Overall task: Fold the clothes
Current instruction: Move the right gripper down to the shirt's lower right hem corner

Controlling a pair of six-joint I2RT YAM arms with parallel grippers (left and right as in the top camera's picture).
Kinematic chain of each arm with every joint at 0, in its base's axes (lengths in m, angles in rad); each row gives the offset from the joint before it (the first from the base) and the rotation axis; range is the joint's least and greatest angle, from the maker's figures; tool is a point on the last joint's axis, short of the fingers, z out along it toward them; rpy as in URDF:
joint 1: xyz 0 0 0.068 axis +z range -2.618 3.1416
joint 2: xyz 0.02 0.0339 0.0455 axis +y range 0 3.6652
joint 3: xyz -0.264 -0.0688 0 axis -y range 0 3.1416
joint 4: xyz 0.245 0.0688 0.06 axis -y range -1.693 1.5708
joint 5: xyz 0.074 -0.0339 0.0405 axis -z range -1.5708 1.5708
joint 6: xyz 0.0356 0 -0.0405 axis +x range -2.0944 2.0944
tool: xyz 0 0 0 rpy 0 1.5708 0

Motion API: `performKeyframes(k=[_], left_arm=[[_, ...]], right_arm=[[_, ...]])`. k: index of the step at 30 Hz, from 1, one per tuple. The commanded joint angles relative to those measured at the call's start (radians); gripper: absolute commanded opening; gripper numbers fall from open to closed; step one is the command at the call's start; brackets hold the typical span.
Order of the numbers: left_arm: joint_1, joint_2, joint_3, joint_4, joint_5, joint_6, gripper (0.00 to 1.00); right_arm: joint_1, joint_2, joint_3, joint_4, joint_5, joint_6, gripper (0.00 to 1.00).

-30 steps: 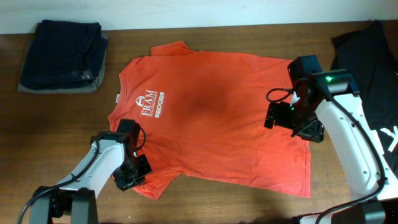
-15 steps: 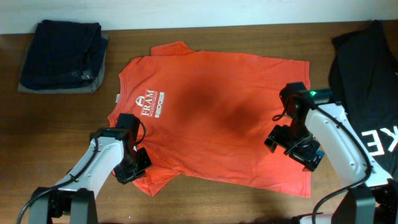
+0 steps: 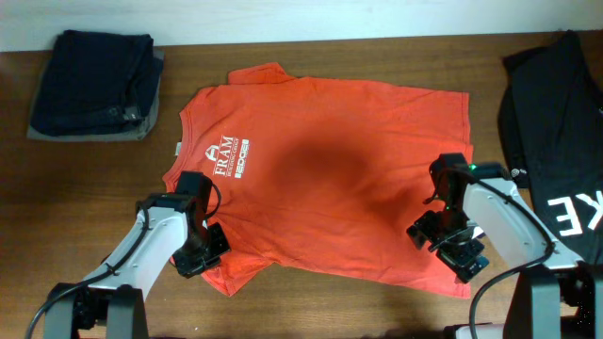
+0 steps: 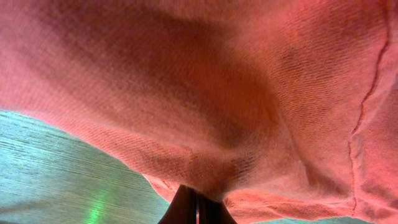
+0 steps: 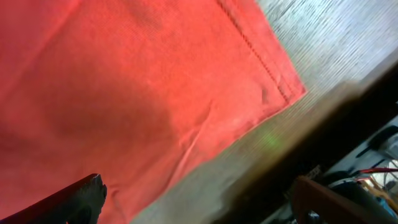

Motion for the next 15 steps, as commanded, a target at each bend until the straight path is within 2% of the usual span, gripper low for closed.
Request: performKeyframes(k=[1,15], left_arm=[[0.005,0.01,0.013,0.006,-0.008,0.005,0.01],[0.005,0.01,0.013,0.01,-0.007,0.009,0.01]], right_arm=[[-0.005,-0.032,-0.052,0.048,-0.014,0.031,0.99],[-0.005,-0.107,-0.236,0.204,-0.084,0.026,0.99]])
